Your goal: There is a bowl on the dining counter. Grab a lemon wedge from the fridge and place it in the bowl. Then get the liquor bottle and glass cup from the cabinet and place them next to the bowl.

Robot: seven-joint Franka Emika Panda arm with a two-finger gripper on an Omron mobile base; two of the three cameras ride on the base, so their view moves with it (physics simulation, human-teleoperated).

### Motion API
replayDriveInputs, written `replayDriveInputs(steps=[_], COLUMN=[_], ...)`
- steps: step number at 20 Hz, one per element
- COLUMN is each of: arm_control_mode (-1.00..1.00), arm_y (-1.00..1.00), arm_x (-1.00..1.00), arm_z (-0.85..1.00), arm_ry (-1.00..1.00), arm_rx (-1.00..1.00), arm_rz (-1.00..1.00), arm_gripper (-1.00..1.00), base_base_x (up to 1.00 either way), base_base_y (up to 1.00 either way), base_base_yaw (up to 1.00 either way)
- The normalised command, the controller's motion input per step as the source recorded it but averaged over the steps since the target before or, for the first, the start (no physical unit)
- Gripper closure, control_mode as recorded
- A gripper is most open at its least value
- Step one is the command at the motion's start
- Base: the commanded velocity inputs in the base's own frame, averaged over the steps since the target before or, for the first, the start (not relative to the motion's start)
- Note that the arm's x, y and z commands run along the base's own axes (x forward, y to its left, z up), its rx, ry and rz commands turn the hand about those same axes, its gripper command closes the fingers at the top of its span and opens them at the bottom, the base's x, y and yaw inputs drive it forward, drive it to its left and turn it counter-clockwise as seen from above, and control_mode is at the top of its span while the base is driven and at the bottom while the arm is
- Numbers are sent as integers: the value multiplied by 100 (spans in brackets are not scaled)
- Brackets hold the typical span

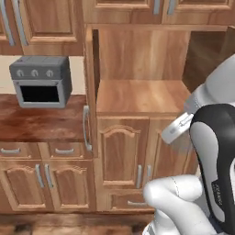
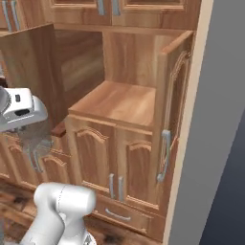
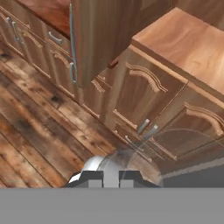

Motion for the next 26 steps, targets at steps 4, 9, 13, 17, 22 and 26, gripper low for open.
replayDriveInputs(steps=[4, 9, 13, 17, 22, 26], arm_control_mode=[100, 100, 100, 100, 100, 100], arm_y=[0, 0, 0, 0, 0, 0], arm_x=[0, 0, 0, 0, 0, 0], arm_z=[0, 0, 0, 0, 0, 0], arm_ry=[0, 0, 0, 0, 0, 0], arm_rx=[0, 0, 0, 0, 0, 0], arm_rz=[0, 0, 0, 0, 0, 0], arm_gripper=[100, 100, 100, 100, 100, 100], base_base_x=[-11, -14, 1, 29, 86, 100], base_base_y=[0, 0, 5, 27, 54, 67], base_base_yaw=[74, 73, 66, 60, 44, 27])
